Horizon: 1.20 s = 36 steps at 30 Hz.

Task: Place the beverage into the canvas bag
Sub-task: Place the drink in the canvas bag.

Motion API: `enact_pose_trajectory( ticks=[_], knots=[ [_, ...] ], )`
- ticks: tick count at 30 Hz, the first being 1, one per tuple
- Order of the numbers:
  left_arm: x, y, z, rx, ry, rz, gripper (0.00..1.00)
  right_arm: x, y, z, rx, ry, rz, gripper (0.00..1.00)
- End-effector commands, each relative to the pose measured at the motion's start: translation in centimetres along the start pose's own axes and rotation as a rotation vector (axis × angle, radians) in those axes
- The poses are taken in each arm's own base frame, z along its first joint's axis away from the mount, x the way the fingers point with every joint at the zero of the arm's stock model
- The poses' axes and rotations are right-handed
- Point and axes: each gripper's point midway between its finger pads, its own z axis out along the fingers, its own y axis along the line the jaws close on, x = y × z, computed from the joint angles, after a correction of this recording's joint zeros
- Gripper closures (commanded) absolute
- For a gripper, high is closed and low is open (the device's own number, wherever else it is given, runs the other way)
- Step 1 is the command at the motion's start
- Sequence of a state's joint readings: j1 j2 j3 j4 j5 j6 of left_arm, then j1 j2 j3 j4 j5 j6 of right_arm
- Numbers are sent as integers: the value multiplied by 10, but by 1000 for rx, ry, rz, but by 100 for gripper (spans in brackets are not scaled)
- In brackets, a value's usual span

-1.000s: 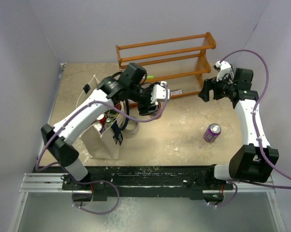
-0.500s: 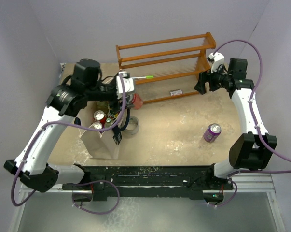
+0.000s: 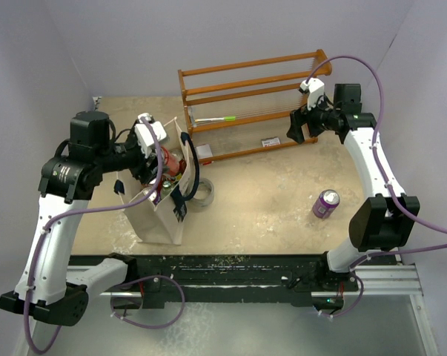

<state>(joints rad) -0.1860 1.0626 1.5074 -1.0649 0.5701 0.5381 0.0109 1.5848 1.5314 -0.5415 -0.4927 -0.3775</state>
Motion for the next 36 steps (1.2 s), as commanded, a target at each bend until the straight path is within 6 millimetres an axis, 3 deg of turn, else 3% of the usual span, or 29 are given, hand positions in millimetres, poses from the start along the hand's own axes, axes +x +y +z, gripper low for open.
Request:
enact_pose_trajectory(
  ticks=[1,8,13,17,27,33,36],
  knots=[
    [6,-3,-21,-34,11,7,100,-26,12,-8,-40,-72,-57,8],
    [38,-42,-51,31,138,1,100,-37,33,8,-102,-142,-75,8],
    [60,-70,-60,124,220,-77,100,-37,46,26,-156,-142,-66,8],
    [81,-78,-56,151,281,-116,100,-43,63,35,-206,-158,-97,8],
    [120,-74,-35,211,377,-74,100,-56,125,49,-350,-189,-184,8],
    [132,-43,-16,93,408,-70,100,-47,125,62,-347,-160,-158,8],
    [143,-39,-6,98,429,-61,100,-44,122,67,-338,-146,-156,8]
  ],
)
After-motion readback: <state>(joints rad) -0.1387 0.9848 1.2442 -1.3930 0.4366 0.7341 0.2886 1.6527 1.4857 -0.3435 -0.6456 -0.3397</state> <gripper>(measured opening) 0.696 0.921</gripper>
